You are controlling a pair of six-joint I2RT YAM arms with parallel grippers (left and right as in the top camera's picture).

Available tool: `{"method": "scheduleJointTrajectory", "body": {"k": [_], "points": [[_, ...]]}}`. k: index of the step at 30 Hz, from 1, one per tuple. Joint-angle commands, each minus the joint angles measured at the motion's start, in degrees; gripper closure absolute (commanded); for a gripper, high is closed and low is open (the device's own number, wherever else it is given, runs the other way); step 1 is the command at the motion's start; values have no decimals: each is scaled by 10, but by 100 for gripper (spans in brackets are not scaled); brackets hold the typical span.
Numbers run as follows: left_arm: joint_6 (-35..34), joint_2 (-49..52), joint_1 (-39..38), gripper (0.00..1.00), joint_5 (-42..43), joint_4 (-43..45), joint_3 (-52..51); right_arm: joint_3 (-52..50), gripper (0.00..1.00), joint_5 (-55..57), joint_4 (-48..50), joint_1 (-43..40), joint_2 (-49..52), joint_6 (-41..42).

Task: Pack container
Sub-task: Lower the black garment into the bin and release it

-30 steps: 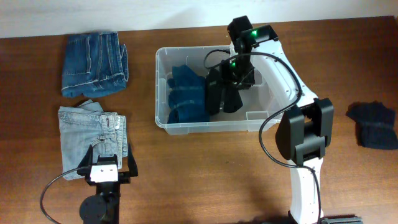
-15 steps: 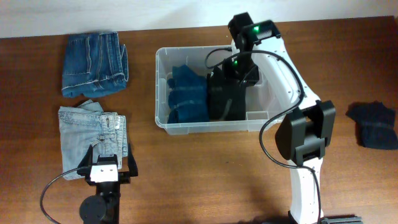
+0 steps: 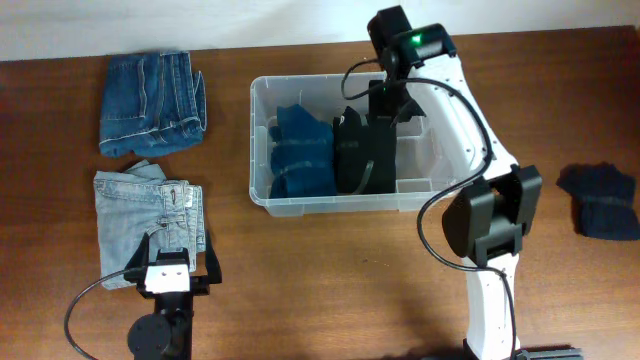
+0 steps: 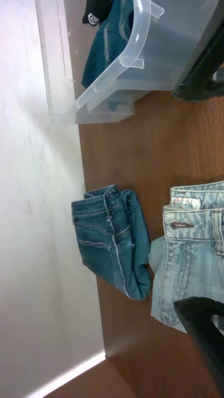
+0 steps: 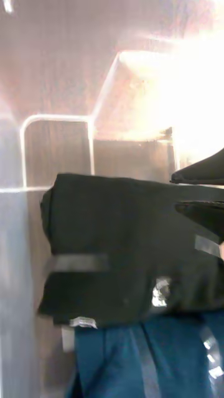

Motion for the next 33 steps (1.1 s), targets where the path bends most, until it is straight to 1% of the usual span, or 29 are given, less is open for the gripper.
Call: {"method": "scheduleJointTrajectory", "body": {"k": [1,6,13,20,26,29,32,33], "points": [[9,-3,-2,1,-4,-1,-2,-46,96,29,29,-5,4,23],[9,-3,-2,1,-4,-1,-2,-96,96,27,65,-9,6,22],[9,-3,-2,1,-4,-1,-2,-130,96,12,92,-9,14,22],[9,-3,-2,1,-4,-1,-2,-158,96,10,115,-9,16,22],[9,-3,-2,1,-4,-1,-2,-159,96,-1,119,-9,37,22],[9,-3,-2,1,-4,-1,-2,-159,96,-73,134,-8,50,-18],[9,-3,-2,1,-4,-1,-2,-159,96,-85,140,-7,52,-23],[9,-3,-2,1,-4,-1,-2,-159,96,-87,141,-7,52,-42]]}}
